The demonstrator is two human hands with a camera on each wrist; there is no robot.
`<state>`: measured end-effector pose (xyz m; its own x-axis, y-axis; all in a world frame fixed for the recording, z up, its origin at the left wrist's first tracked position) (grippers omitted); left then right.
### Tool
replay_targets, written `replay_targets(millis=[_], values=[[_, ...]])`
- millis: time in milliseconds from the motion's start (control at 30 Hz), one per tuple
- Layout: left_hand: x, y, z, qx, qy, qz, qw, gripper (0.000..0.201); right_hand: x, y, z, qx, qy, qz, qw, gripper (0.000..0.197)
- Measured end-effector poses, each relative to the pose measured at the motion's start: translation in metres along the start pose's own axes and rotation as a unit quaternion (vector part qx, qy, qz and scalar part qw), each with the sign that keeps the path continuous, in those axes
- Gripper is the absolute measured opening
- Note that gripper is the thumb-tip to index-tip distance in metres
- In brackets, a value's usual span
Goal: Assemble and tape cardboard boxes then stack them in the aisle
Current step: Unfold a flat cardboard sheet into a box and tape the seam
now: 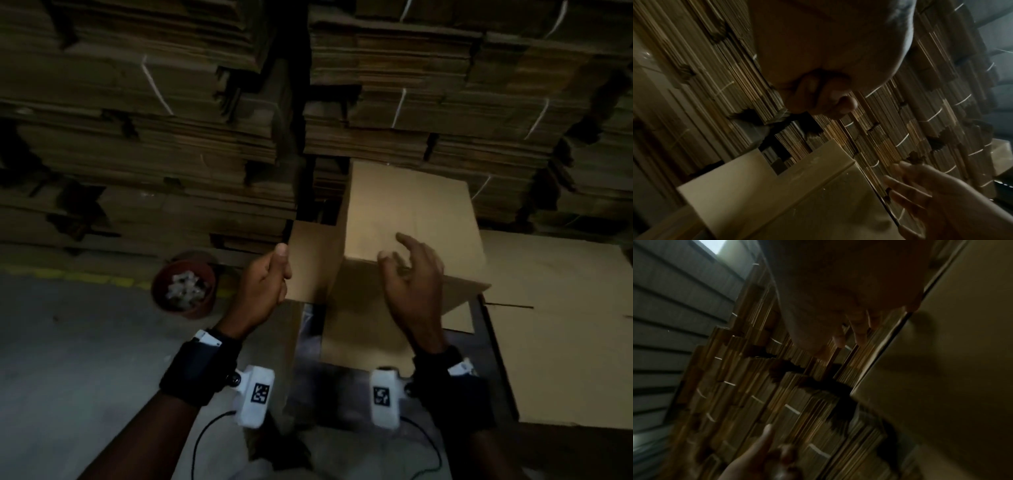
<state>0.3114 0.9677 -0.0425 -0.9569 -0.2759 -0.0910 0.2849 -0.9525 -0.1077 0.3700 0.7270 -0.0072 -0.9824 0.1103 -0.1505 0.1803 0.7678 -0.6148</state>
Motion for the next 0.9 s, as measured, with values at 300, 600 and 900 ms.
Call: replay_targets(millis=[300,600,900], values=[[0.090,-0.075,-0.038,-0.122,-0.040,0.009,0.992,0.018,0.097,0.105,-0.022,-0.115,-0.033,-0.175,0.977,0.039],[0.084,-0.180,-0.091,-0.223,-0.027,0.113,0.968,0.021,0.104,0.227,-0.051,-0.036,-0.149,-0.232,0.961,0.036],[-0.041,-0.283,-0.225,-0.244,-0.133,0.057,0.959,0.045,0.047,0.425,-0.078,0.013,-0.095,-0.305,0.948,0.042]])
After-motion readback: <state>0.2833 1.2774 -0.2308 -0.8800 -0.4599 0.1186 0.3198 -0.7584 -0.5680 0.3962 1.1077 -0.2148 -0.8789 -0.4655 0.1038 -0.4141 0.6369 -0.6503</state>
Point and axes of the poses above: each hand's wrist, its own x-axis away from the middle knuckle, its own y-axis out of the palm, z = x × y, the point moved 5 cm from there along -x, towards the middle knuckle, and after that the axes turned 8 degrees about y, right-handed, at the moved point
